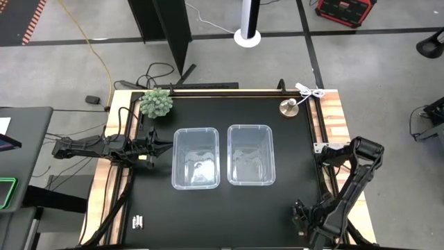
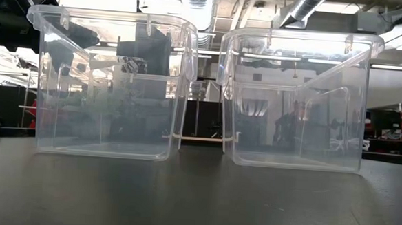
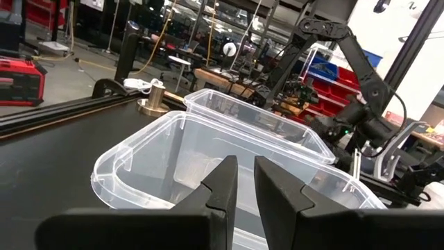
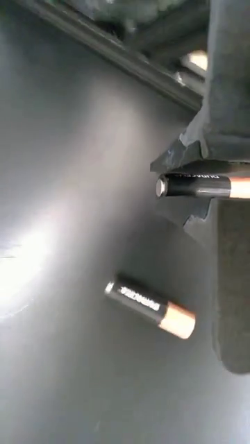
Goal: Sort batteries
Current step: Put the right brown battery into the right transparent bin, then put the top brown battery into the right transparent bin
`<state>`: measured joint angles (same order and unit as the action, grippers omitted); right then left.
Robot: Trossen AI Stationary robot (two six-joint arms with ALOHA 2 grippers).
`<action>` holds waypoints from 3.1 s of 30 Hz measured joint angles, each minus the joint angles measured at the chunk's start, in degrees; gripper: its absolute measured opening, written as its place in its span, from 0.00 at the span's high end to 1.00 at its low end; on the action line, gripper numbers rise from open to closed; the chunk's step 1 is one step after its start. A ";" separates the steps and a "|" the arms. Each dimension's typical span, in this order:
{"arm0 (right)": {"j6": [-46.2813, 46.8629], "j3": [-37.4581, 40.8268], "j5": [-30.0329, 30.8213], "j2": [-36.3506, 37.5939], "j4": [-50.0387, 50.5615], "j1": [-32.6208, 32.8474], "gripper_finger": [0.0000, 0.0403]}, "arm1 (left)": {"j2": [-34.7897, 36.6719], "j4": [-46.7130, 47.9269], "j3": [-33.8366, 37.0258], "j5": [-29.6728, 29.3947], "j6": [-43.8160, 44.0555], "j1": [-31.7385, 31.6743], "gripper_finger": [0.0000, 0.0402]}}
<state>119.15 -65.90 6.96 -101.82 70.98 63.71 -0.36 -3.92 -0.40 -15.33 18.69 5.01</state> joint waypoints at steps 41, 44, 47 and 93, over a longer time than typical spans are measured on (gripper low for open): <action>-104.21 -25.26 14.52 10.11 -6.26 -50.00 0.95 | -13.97 0.94 -19.71 5.68 -13.91 4.40 0.67; -106.71 -20.06 12.23 13.12 -11.54 -52.38 0.95 | -20.31 2.12 -24.87 5.64 -15.25 4.40 0.64; -107.50 -14.50 10.49 16.95 -15.87 -53.90 0.95 | -26.49 4.39 -30.63 5.64 -16.70 4.40 0.64; -45.41 0.60 18.12 28.90 -0.51 -8.94 0.30 | -64.50 58.60 -64.35 -15.53 14.92 34.74 0.64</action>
<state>73.74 -65.30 25.08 -72.93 70.47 54.77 -64.87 54.68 -64.75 -30.86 33.61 39.75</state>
